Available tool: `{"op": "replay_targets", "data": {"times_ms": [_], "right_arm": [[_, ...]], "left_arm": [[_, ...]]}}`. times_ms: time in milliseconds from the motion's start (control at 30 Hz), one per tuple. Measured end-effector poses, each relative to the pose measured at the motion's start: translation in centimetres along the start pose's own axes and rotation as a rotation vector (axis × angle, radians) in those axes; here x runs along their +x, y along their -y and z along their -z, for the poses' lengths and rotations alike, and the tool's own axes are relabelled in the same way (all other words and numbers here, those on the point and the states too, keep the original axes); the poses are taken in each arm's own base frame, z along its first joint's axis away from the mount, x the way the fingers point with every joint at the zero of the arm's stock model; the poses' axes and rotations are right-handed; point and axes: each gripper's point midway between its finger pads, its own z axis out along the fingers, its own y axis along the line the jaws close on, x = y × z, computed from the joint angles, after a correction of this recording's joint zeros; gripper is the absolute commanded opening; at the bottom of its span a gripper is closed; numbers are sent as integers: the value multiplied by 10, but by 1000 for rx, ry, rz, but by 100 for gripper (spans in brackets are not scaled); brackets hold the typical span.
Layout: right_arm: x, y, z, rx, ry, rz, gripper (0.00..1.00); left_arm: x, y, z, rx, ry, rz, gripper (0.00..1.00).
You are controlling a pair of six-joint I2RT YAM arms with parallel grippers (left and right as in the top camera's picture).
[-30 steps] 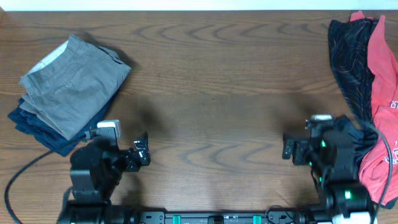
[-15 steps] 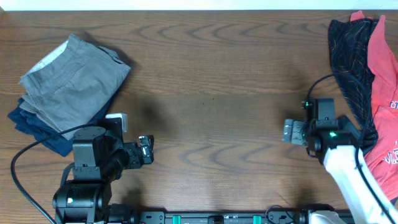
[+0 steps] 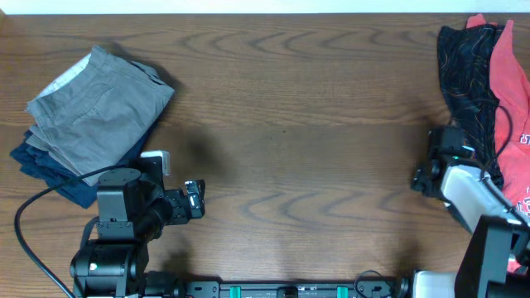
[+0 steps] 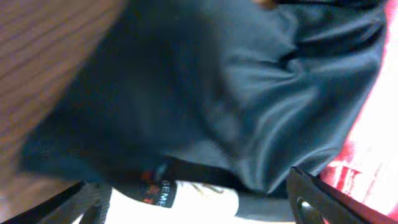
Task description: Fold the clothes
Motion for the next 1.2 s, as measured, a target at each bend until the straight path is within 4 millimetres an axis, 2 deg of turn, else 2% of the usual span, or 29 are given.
{"op": "replay_targets", "data": {"times_ms": [100,133,233,333,433,467,500,533,600,700,833,900,967,1033,1100,1133,1200], "right_arm": [[1,9,-8,26,-26,-41,52],[2,10,-10,22,-35,-55,41],[5,3,-13,-28,-58,-74,1],[6,-17,-10,-141,-76,-75,1],[-1,-63,9,-423,-67,-2,1],[2,-91,24,-588,-70,65,1],[8,-111,36,-696,-82,117,1],[20,-135,53,-829,-97,190,1],[38,-171,84,-1030,-102,304,1],[59,-224,149,-1341,-1,520,1],[88,-271,234,-1623,181,758,1],[105,-284,264,-1701,238,833,0],[122,-294,286,-1742,269,876,3],[136,-300,294,-1737,263,893,26],[141,-305,290,-1694,252,879,32],[140,-306,286,-1666,248,864,43],[133,-307,271,-1593,229,813,77]], "left_arm": [[0,0,0,0,0,0,98],[0,0,0,0,0,0,98],[0,0,0,0,0,0,98],[0,0,0,1,1,0,98],[-3,1,0,3,11,-3,98],[-4,1,0,4,17,-4,98],[-6,1,0,5,23,-6,98],[-8,2,0,7,34,-8,98],[-11,2,0,9,44,-11,98],[-15,3,0,12,59,-14,98],[-15,3,1,13,62,-15,98],[-16,3,0,13,64,-16,98],[-17,4,0,14,68,-17,98],[-19,4,1,16,77,-19,98],[-21,5,1,18,84,-16,98],[-21,5,1,19,86,-10,98],[-23,5,1,21,92,8,98]]}}
